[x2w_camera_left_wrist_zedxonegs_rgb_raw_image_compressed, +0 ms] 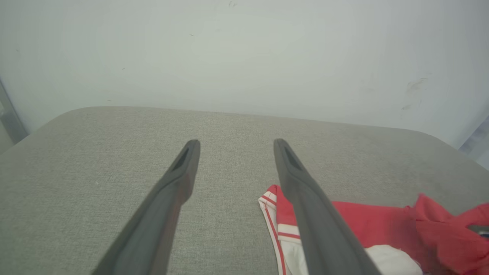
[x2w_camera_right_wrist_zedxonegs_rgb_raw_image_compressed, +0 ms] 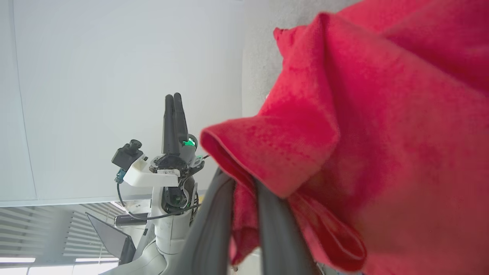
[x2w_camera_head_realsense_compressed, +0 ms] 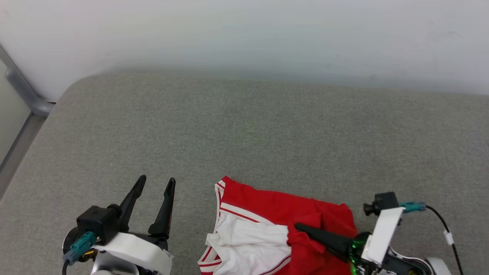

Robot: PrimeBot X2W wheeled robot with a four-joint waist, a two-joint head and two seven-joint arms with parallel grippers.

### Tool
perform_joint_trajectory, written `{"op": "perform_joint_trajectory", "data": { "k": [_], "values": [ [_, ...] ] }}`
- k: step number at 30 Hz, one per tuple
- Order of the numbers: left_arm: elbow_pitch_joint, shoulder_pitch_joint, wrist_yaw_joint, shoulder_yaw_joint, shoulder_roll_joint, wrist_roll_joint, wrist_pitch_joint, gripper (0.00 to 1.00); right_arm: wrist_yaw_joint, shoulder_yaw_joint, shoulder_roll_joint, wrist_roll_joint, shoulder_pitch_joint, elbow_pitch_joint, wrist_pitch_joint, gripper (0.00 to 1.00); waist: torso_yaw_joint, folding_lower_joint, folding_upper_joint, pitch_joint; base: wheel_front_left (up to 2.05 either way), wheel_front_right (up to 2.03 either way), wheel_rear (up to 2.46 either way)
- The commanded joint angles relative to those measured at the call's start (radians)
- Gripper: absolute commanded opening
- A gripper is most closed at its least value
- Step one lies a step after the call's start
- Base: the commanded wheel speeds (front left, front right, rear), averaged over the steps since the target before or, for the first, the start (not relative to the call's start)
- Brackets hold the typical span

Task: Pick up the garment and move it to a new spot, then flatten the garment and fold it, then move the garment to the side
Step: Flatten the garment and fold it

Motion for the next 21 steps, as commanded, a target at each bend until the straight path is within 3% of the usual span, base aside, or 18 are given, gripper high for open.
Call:
{"op": "perform_joint_trajectory", "data": {
  "k": [1,8,15,16,17,18,19,21],
  "values": [
    [-0.002,-0.022,-0.005,0.002,-0.004,-0.003,-0.006,1.00,0.000,0.055,0.002,0.027,-0.039,0.010,-0.040,0.00,0.017,0.0000,0.0000,0.026,0.00,0.00,0.00],
    [0.016,-0.056,-0.023,0.005,-0.020,-0.002,-0.020,1.00,0.000,0.257,0.002,0.063,-0.138,0.071,-0.154,0.00,0.045,0.0000,0.0000,0.091,0.00,0.00,0.00],
    [0.040,-0.079,-0.043,0.010,-0.038,0.001,-0.029,1.00,0.000,0.344,0.001,0.018,-0.187,0.135,-0.233,0.00,0.054,0.0000,0.0000,0.129,0.00,0.00,0.00],
    [0.044,-0.082,-0.046,0.011,-0.039,0.002,-0.031,1.00,0.000,0.352,0.001,0.014,-0.194,0.139,-0.246,0.10,0.055,0.0000,0.0000,0.132,0.00,0.00,0.00],
    [0.048,-0.086,-0.048,0.011,-0.041,0.004,-0.033,1.00,0.000,0.360,0.001,0.009,-0.202,0.142,-0.262,0.44,0.054,0.0000,0.0000,0.134,0.00,0.00,0.00],
    [0.052,-0.090,-0.052,0.012,-0.042,0.005,-0.034,1.00,0.000,0.368,0.001,0.010,-0.205,0.145,-0.271,0.60,0.054,0.0000,0.0000,0.136,0.00,0.00,0.00],
    [0.056,-0.093,-0.054,0.013,-0.043,0.007,-0.035,1.00,0.000,0.378,0.001,0.011,-0.208,0.149,-0.277,1.00,0.053,0.0000,0.0000,0.136,0.00,0.00,0.00],
    [0.068,-0.096,-0.062,0.014,-0.049,0.010,-0.035,1.00,0.000,0.398,0.001,0.014,-0.220,0.148,-0.290,1.00,0.051,0.0000,0.0000,0.133,0.00,0.00,0.00]
  ]
}}
